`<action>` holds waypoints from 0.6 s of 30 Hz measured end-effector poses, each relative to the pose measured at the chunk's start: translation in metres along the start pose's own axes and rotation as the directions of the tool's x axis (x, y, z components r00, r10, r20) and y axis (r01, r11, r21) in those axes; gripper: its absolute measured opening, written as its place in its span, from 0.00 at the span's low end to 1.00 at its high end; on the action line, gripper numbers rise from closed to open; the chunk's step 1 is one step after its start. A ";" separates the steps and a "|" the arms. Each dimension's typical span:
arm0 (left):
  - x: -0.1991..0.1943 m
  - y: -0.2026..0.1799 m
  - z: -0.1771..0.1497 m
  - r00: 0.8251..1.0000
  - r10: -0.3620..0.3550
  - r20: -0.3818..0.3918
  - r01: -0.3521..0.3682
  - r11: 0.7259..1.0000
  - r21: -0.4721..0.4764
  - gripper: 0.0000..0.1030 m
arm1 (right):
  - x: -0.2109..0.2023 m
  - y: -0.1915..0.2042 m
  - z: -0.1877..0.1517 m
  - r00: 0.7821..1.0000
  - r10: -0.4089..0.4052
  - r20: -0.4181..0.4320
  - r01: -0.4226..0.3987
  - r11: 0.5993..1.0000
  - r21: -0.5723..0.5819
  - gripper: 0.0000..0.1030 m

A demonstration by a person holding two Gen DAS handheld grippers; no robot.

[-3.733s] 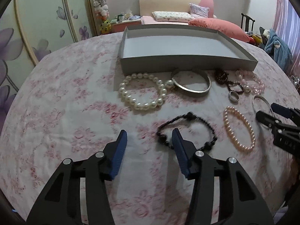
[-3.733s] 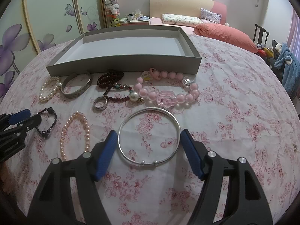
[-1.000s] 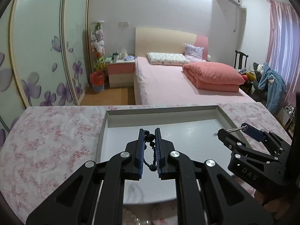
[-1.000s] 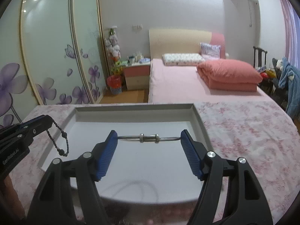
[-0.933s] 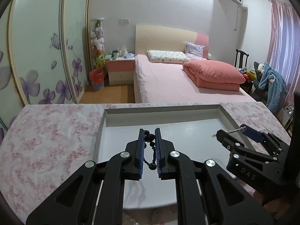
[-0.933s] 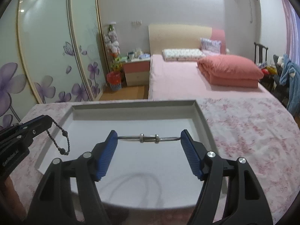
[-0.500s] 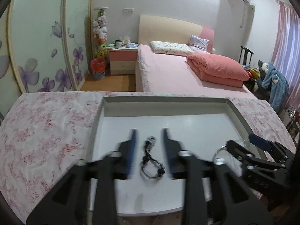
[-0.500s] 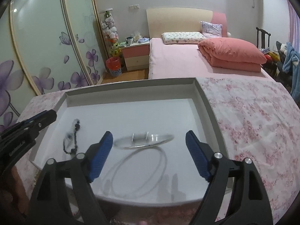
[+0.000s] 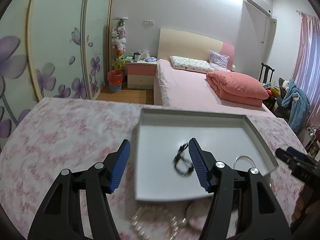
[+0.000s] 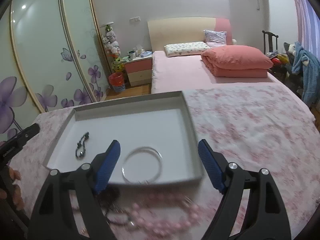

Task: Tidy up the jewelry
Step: 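Carry both held pieces over the grey tray and open both tools to drop them, then move the right tool to the pink bead bracelet while the left tool reaches the white pearl bracelet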

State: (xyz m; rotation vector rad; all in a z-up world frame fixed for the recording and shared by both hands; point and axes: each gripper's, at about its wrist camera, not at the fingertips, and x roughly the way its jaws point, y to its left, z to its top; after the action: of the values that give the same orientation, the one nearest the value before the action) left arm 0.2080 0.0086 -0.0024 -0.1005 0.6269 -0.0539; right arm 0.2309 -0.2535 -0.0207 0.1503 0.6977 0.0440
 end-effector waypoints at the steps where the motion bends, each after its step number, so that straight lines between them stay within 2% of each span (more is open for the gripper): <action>1: -0.004 0.005 -0.005 1.000 0.004 -0.002 -0.004 1.000 -0.004 0.60 | -0.004 -0.005 -0.003 1.000 -0.009 -0.004 0.009 1.000 0.007 0.76; 4: -0.017 0.015 -0.019 1.000 0.022 -0.008 -0.022 1.000 -0.008 0.60 | -0.010 -0.019 -0.014 0.999 -0.026 -0.029 0.027 0.999 0.023 0.76; 5: -0.021 0.019 -0.025 1.000 0.026 -0.014 -0.026 1.000 -0.008 0.60 | -0.011 -0.023 -0.018 0.998 -0.033 -0.045 0.034 0.999 0.023 0.73; 6: -0.024 0.022 -0.031 0.999 0.028 -0.021 -0.028 1.000 -0.006 0.60 | -0.011 -0.027 -0.022 0.997 -0.041 -0.058 0.042 0.999 0.022 0.69; 9: -0.031 0.027 -0.044 0.999 0.034 -0.043 -0.033 0.999 0.011 0.60 | -0.007 -0.038 -0.038 0.991 -0.045 -0.128 0.049 0.998 0.036 0.47; 12: -0.037 0.029 -0.056 0.998 0.040 -0.056 -0.038 0.999 0.038 0.60 | 0.001 -0.042 -0.050 0.983 -0.044 -0.177 0.052 0.998 0.038 0.36; 18: -0.041 0.027 -0.071 0.997 0.038 -0.070 -0.033 0.997 0.071 0.60 | 0.013 -0.032 -0.059 0.976 -0.062 -0.207 0.063 0.998 0.000 0.31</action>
State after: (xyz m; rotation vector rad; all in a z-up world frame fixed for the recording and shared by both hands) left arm 0.1332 0.0334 -0.0388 -0.0200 0.6968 -0.0455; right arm 0.2025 -0.2765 -0.0786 0.1310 0.9098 -0.0034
